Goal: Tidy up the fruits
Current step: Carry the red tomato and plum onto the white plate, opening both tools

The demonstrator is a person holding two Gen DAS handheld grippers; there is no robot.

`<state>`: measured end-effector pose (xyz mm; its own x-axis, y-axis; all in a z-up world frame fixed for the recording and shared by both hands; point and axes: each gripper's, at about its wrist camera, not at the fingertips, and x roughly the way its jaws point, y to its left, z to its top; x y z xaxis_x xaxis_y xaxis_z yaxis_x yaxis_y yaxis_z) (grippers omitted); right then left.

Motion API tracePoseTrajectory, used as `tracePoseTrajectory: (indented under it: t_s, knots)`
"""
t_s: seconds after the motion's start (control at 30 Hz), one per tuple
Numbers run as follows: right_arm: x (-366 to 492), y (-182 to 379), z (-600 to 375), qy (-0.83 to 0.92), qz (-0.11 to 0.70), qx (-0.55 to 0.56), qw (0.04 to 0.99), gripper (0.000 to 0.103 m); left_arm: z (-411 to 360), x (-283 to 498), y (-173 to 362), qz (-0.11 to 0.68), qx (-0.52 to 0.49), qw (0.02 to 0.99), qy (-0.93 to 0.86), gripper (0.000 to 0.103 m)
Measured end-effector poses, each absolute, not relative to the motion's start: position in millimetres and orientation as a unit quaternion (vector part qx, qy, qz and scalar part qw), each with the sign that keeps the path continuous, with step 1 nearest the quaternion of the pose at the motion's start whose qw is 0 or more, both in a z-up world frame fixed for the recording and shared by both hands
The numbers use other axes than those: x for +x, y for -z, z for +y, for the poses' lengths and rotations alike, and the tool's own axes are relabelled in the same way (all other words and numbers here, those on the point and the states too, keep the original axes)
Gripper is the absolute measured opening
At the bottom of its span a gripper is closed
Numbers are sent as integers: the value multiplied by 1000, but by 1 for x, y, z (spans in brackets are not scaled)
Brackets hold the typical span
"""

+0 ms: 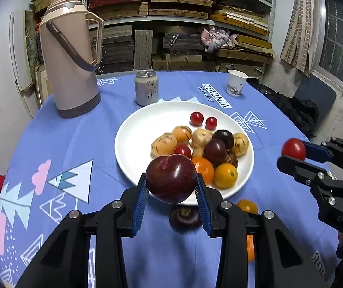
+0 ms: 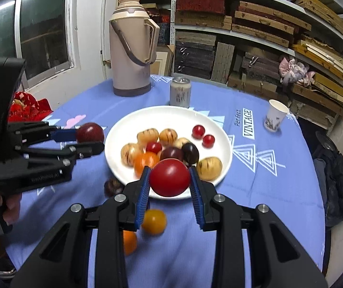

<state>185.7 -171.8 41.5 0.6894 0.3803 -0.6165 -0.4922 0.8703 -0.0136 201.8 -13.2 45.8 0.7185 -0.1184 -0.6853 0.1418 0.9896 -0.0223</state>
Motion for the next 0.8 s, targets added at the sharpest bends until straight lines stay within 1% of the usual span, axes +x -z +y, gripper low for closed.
tracePoseTrajectory:
  t_s: [0.2, 0.57, 0.8]
  knots:
    - [217, -42, -165, -235, 318, -80, 915, 31, -15, 228, -41, 373, 15, 927, 44, 39]
    - [282, -16, -153, -210, 353, -63, 910, 31, -10, 275, -28, 392, 4, 920, 6, 39]
    - [303, -7, -148, -206, 362, -58, 907, 32, -7, 289, -17, 402, 2, 916, -5, 39]
